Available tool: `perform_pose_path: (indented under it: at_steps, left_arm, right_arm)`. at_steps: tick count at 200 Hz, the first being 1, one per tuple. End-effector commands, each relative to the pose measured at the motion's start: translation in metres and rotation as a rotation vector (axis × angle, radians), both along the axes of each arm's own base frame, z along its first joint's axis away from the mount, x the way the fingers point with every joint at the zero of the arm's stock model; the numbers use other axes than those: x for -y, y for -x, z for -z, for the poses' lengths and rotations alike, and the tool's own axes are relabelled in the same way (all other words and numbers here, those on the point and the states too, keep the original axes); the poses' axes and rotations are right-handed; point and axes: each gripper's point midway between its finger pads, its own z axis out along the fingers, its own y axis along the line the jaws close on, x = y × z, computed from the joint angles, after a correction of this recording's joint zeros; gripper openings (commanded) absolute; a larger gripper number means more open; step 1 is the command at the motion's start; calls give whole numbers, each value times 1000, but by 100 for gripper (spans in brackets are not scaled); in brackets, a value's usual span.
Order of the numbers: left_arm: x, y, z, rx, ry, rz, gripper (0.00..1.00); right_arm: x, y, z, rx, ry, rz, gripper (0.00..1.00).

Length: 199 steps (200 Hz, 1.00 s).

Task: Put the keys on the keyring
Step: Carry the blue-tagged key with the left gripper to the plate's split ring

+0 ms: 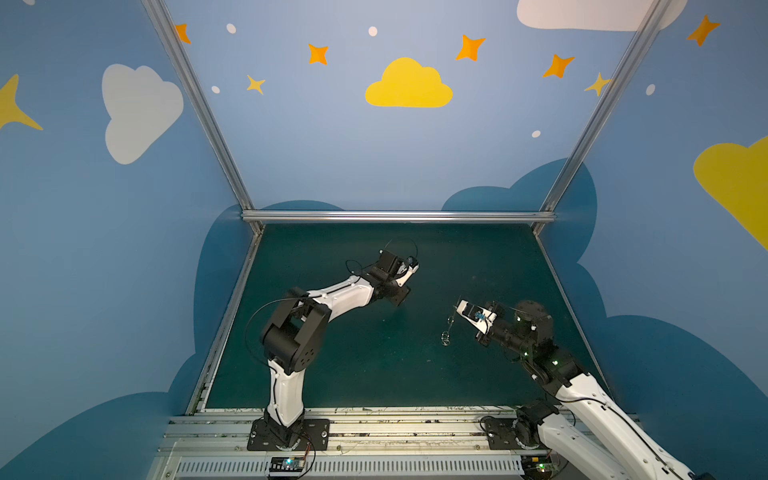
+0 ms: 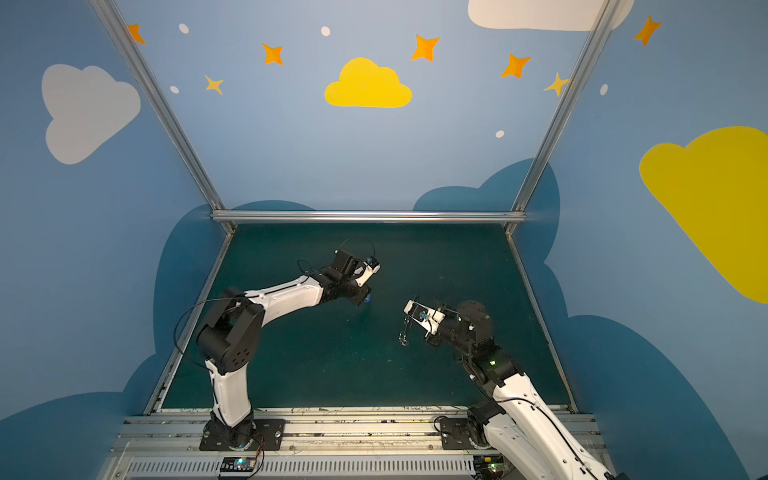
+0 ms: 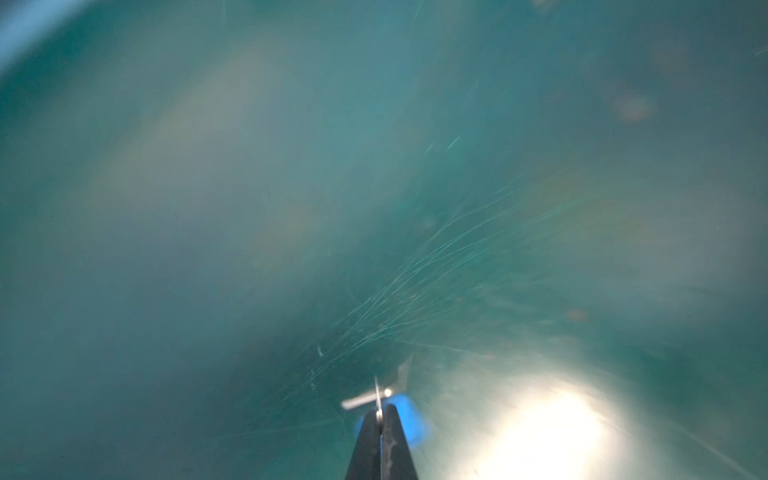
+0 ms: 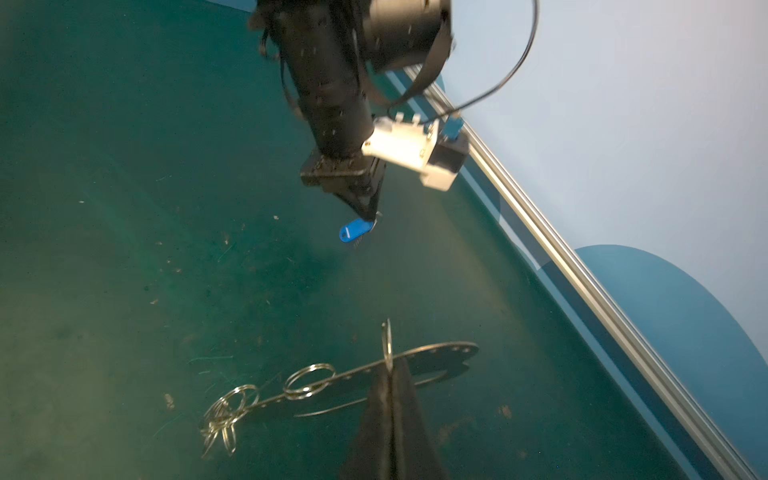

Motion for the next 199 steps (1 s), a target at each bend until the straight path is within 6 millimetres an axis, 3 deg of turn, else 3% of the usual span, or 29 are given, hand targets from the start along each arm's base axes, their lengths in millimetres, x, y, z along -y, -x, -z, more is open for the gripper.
perform_pose_path:
  at_steps: [1, 49, 93, 150, 199]
  left_arm:
    - [6, 21, -40, 24, 49, 147, 3]
    - [0, 65, -95, 114, 93, 315, 3]
    - [11, 111, -137, 147, 179, 499, 3]
    - [25, 152, -167, 182, 228, 615, 3]
    - [35, 163, -181, 184, 245, 647, 3]
  right_arm:
    - [-8, -1, -20, 29, -47, -40, 0]
    - [-19, 4, -28, 46, -31, -133, 0]
    - [-32, 11, -43, 204, -34, -249, 0]
    - [-41, 12, -70, 382, -24, -292, 0]
    - [-52, 10, -78, 431, -5, -323, 0]
